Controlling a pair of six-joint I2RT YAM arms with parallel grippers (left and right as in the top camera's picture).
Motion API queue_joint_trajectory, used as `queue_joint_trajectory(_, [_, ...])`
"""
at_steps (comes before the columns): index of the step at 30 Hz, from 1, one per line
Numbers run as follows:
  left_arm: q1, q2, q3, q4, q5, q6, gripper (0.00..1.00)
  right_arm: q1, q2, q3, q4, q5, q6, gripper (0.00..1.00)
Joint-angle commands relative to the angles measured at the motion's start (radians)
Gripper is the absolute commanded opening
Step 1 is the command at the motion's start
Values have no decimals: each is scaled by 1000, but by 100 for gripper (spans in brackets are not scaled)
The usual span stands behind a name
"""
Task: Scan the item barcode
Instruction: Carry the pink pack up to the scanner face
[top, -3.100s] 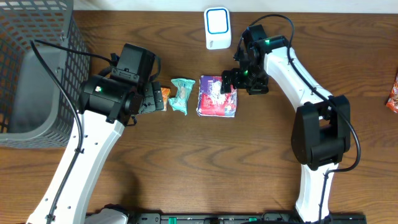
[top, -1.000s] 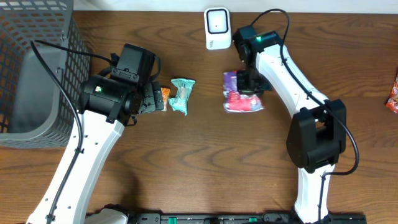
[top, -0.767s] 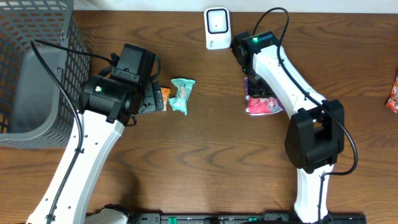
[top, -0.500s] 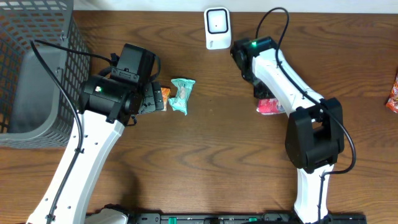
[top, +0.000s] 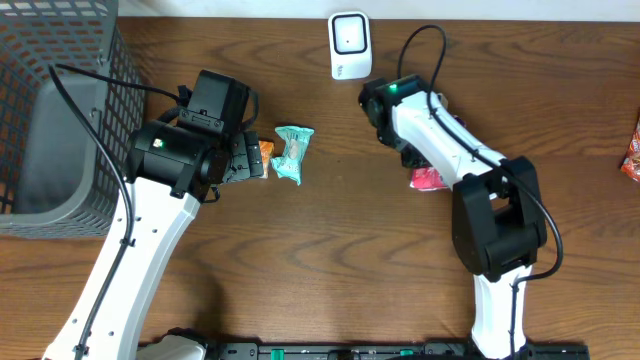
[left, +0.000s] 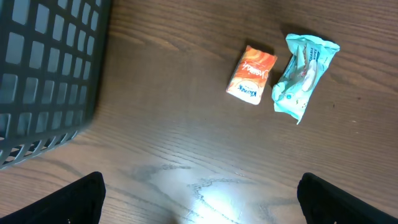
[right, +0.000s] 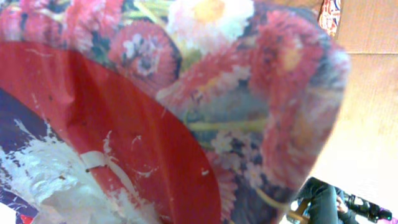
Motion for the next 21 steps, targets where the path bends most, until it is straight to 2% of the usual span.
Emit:
queue_joint_trajectory(1, [5,-5,8,-3,-2,-9,98,25,8,-13,2,35,21,11])
queue_joint_trajectory(7, [5,-5,8,-3,-2,-9,98,90,10,-14,35,6,21,18])
queue_joint_trajectory(12, [5,-5,8,-3,-2,-9,98,146,10,-14,78,-27,21,41])
queue_joint_trajectory(16, [5,-5,8,-3,-2,-9,98,188,10,-14,109,-66,21,52])
queue_joint_trajectory(21, [5,-5,8,-3,-2,-9,98,240,9,-13,151,-76,21,75])
